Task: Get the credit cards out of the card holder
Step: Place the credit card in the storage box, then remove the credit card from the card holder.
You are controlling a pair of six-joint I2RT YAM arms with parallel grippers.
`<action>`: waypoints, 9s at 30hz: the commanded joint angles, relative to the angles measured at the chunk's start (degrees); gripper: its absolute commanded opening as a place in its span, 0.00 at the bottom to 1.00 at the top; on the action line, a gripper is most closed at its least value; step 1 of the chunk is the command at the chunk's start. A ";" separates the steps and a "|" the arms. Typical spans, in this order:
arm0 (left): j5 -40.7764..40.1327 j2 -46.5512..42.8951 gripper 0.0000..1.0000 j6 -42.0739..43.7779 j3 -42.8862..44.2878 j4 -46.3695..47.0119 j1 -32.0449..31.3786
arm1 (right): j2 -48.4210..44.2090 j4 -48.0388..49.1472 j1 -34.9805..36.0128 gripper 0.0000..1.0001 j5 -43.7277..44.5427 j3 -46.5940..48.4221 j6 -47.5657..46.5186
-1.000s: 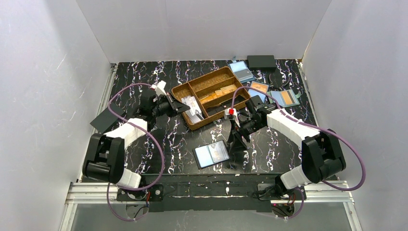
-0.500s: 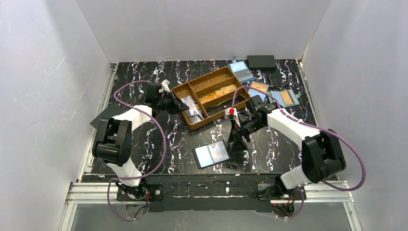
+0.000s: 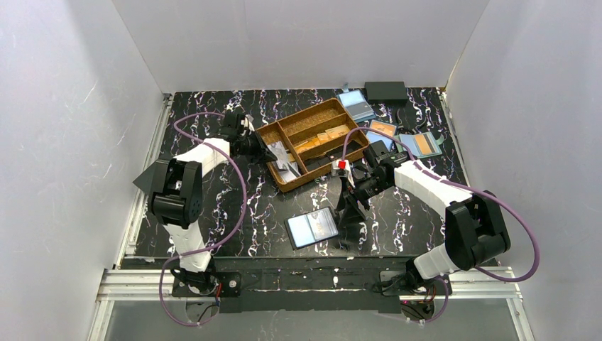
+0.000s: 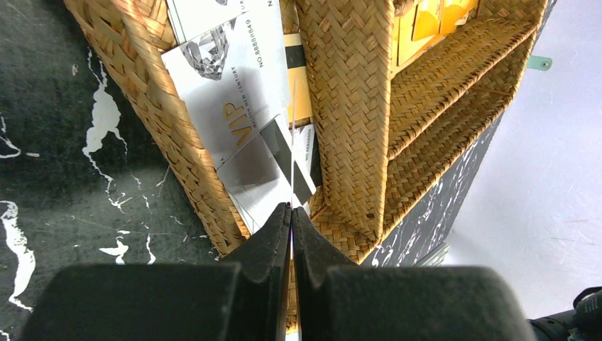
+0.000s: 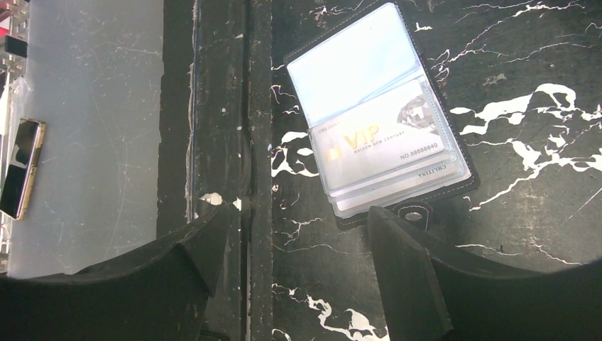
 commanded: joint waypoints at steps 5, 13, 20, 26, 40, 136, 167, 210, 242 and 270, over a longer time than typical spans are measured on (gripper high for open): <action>-2.61 -0.59 0.00 3.35 6.58 -8.72 0.32 | -0.41 -1.90 -0.42 0.81 -1.87 2.52 -1.68; -2.18 -0.53 0.00 3.55 6.87 -8.66 0.32 | 0.21 -2.15 -0.42 0.81 -1.78 2.45 -1.90; -1.95 -0.35 0.00 3.53 6.90 -8.35 0.32 | 0.37 -2.26 -0.42 0.81 -1.88 2.47 -2.10; -2.00 -0.18 0.00 3.46 7.33 -8.53 0.36 | 0.29 -2.42 -0.42 0.81 -1.87 2.51 -2.22; -4.76 0.17 0.23 4.98 9.60 -11.57 0.23 | -0.09 -4.01 -0.63 0.81 -1.63 2.79 -4.00; -21.97 -54.97 0.80 -10.74 -28.95 -17.49 -32.76 | -12.09 -6.61 0.62 0.88 13.84 3.64 -14.01; -35.45 -48.71 0.69 -15.05 -36.35 -3.17 -45.31 | -15.37 -4.88 -10.16 0.54 15.70 -1.52 -0.53; -50.25 -26.54 0.30 -23.47 -33.73 10.83 -55.71 | 2.34 47.33 3.49 0.49 8.19 -15.45 70.02; -49.36 -18.42 0.00 -24.93 -35.82 15.20 -55.67 | 9.42 41.84 5.49 0.48 14.83 -14.07 64.29; -49.37 -21.90 0.00 -27.66 -39.47 15.11 -55.58 | 6.05 42.33 6.70 0.51 13.65 -13.45 63.04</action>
